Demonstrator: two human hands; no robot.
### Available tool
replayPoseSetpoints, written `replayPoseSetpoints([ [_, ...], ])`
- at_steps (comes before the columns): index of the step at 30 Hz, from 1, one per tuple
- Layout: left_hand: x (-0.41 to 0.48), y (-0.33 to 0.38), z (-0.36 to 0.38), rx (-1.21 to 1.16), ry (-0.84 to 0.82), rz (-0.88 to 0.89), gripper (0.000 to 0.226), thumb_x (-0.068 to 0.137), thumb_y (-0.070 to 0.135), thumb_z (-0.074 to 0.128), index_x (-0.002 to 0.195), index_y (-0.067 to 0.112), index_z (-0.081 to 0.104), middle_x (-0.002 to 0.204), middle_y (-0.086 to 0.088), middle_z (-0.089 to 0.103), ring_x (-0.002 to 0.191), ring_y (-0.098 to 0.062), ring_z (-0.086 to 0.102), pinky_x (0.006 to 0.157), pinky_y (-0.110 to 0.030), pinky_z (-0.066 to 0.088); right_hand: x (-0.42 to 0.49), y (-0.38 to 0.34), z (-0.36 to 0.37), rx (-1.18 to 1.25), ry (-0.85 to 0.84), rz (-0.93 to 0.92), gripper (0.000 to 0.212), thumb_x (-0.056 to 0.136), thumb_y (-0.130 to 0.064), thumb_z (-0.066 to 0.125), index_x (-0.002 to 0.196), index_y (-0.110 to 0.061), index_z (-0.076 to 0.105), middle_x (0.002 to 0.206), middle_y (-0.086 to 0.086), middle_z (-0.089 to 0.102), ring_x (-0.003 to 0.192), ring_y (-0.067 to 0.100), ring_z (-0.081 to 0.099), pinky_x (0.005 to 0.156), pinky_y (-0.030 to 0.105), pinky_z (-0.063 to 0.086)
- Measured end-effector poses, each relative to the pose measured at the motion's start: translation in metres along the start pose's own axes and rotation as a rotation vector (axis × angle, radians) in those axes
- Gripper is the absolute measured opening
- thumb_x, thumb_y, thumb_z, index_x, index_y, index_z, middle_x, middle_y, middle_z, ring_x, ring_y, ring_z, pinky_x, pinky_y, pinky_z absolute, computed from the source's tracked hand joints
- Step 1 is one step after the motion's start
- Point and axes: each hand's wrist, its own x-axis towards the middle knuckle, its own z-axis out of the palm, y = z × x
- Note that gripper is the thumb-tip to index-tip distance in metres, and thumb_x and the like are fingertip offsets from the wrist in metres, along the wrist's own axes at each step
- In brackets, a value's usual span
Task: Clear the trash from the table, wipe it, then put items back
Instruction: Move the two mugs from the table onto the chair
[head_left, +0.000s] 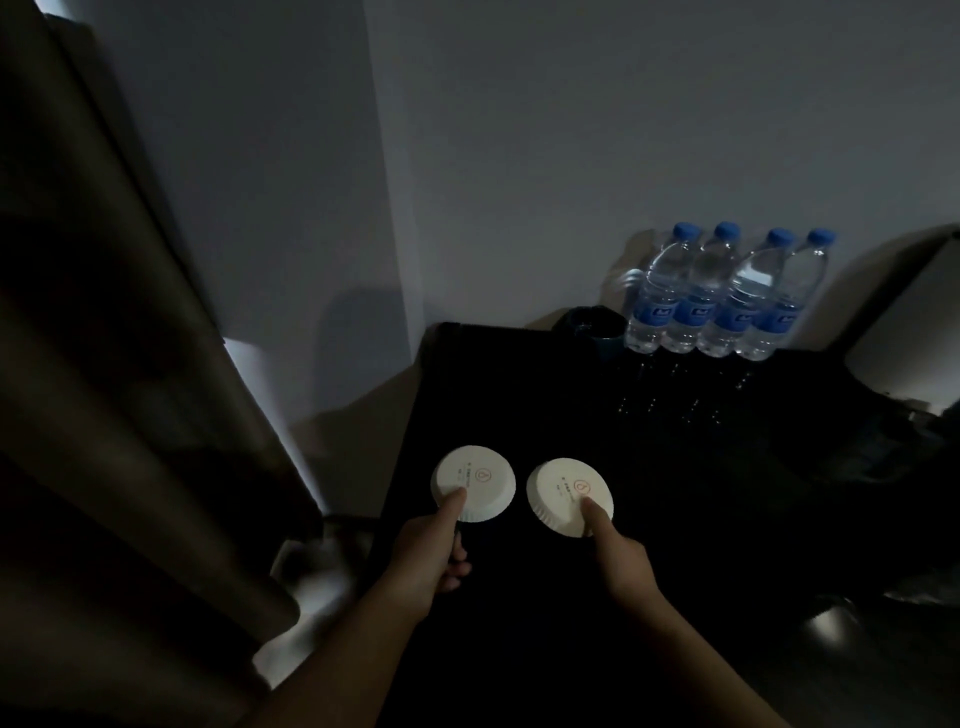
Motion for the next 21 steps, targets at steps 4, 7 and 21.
replayPoseSetpoints([
  [4, -0.009, -0.011, 0.004, 0.034, 0.047, 0.044, 0.046, 0.093, 0.046, 0.049, 0.065, 0.010, 0.049, 0.058, -0.004, 0.046, 0.053, -0.016, 0.048, 0.050, -0.022, 0.035, -0.013, 0.012, -0.014, 0.031, 0.003, 0.046, 0.039, 0.091, -0.047, 0.050, 0.076, -0.013, 0.059, 0.090, 0.011, 0.065, 0.085, 0.025, 0.063, 0.075, 0.033, 0.047],
  [7, -0.016, -0.016, 0.014, 0.065, 0.085, 0.080, 0.046, 0.093, 0.047, 0.049, 0.065, 0.010, 0.051, 0.058, -0.005, 0.047, 0.050, -0.017, 0.048, 0.047, -0.022, 0.032, -0.017, 0.015, -0.032, 0.135, -0.009, 0.100, 0.039, 0.091, -0.045, 0.050, 0.091, -0.007, 0.059, 0.100, 0.016, 0.065, 0.091, 0.028, 0.063, 0.076, 0.034, 0.050],
  [21, -0.077, -0.025, 0.178, 0.334, -0.022, 0.287, 0.049, 0.090, 0.053, 0.048, 0.063, 0.013, 0.054, 0.060, -0.005, 0.053, 0.054, -0.019, 0.052, 0.062, -0.027, 0.042, -0.037, 0.049, -0.201, 0.169, 0.206, -0.035, 0.043, 0.088, -0.050, 0.055, 0.084, -0.009, 0.069, 0.088, 0.010, 0.070, 0.086, 0.027, 0.067, 0.086, 0.041, 0.052],
])
